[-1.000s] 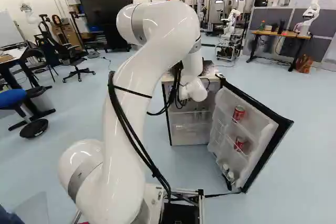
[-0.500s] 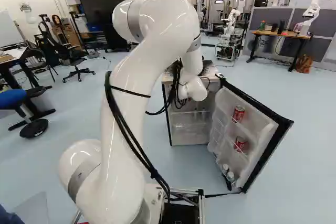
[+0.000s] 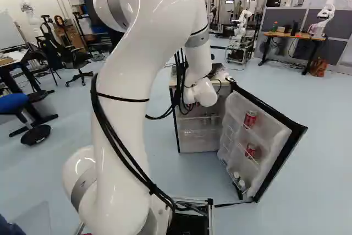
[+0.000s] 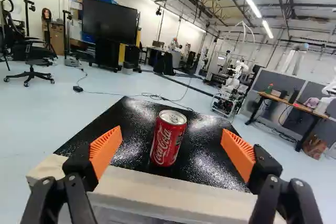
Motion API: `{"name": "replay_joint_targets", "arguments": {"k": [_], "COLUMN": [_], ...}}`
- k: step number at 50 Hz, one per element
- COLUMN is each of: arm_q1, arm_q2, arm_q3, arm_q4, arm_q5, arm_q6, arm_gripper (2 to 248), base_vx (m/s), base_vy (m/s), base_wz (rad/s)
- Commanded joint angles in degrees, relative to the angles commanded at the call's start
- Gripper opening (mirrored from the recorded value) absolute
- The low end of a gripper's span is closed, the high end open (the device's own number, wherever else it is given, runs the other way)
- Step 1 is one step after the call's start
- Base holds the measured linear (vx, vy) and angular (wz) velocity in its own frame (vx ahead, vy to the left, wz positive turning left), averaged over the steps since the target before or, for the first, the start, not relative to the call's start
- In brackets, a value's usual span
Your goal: Grab a drink from the fridge
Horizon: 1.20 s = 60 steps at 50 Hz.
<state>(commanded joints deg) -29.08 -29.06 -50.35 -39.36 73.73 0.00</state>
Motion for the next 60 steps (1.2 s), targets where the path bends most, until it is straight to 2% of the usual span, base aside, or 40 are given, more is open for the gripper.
{"name": "replay_joint_targets", "arguments": {"k": [11,26,46,60], "arm_q1": [-1.85,-4.58,-7.33,-8.91], "arm_q2": [2.95,5.59,5.44,4.20], "arm_q3": [2.15,3.17,-0.01,-3.57], "arm_q4": [2.06,8.03,16.66,22.72], "arm_q5": [0.00,0.00,-0.12,-2.10], "arm_q6": [0.00,0.00,0.00,0.00], "arm_gripper": [247,247,247,247], "base_vx": [0.000,0.000,0.000,0.000], "base_vy": [0.000,0.000,0.000,0.000], "base_wz": [0.000,0.000,0.000,0.000]}}
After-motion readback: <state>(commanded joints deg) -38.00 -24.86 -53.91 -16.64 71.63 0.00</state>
